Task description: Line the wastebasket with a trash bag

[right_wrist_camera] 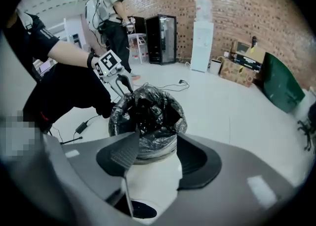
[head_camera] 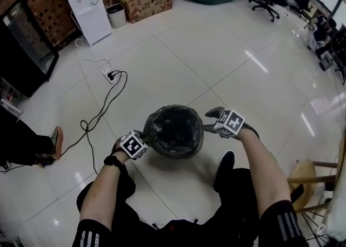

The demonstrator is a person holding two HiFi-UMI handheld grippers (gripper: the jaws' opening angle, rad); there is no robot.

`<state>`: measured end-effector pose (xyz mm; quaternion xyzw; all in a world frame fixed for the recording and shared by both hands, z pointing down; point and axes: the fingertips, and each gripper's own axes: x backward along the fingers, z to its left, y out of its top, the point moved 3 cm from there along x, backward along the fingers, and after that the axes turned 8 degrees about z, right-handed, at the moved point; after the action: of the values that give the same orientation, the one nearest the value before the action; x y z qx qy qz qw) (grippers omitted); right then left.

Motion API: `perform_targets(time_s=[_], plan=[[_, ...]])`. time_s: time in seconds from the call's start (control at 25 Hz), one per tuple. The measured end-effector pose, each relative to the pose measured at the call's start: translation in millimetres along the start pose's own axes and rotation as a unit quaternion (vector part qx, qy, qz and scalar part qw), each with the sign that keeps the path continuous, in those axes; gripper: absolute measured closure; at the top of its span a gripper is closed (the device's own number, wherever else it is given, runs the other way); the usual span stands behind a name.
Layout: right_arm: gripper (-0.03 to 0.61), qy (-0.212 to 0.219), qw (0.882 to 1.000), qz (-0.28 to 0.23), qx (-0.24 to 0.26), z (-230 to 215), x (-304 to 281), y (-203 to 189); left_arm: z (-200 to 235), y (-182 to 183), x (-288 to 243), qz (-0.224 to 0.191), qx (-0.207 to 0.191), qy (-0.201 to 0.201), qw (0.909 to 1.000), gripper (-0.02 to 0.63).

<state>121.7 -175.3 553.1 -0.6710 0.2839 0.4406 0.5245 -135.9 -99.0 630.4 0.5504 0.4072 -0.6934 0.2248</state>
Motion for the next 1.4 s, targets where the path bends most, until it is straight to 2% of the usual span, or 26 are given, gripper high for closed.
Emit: perform_targets(time_s=[0.16,0.24,0.32,0.4,0.72,0.88,1.16,1.4], plan=[[0.331,0.032,0.996,0.058,0.052,-5.2,-23.4,-7.4,3.6,3.0,-13.5,0.010,-0.011,0.000,0.9999,0.433],[0.325,0.037,0.988,0.104,0.107,-3.2,-37.9,-16.8,4.9,10.2,-13.6,0.000,-0.024,-0.002,0.9997,0.418],[0.287,0.035,0.975,0.142,0.170,-2.8,-47.1,-23.7,4.6,17.1,-12.5,-0.004,-0.039,-0.007,0.9992,0.402],[0.260,0.037,0.968,0.149,0.197,-3.9,-51.8,-23.7,4.5,18.5,-14.5,0.002,-0.048,-0.010,0.9988,0.387],[0.256,0.072,0.966,0.163,0.187,-1.8,-78.5,-36.4,6.0,13.9,-36.4,0.037,-0.090,0.000,0.9952,0.367],[0.256,0.073,0.961,0.172,0.204,-0.8,-83.8,-45.7,8.1,13.4,-37.8,0.042,-0.090,-0.001,0.9951,0.364],[0.256,0.058,0.965,0.151,0.208,-2.1,-108.4,-46.6,2.3,14.5,-47.9,0.047,-0.098,-0.006,0.9940,0.356],[0.256,0.062,0.969,0.152,0.186,-2.0,-124.8,-60.5,-1.8,12.3,-59.8,0.055,-0.090,-0.014,0.9943,0.354]])
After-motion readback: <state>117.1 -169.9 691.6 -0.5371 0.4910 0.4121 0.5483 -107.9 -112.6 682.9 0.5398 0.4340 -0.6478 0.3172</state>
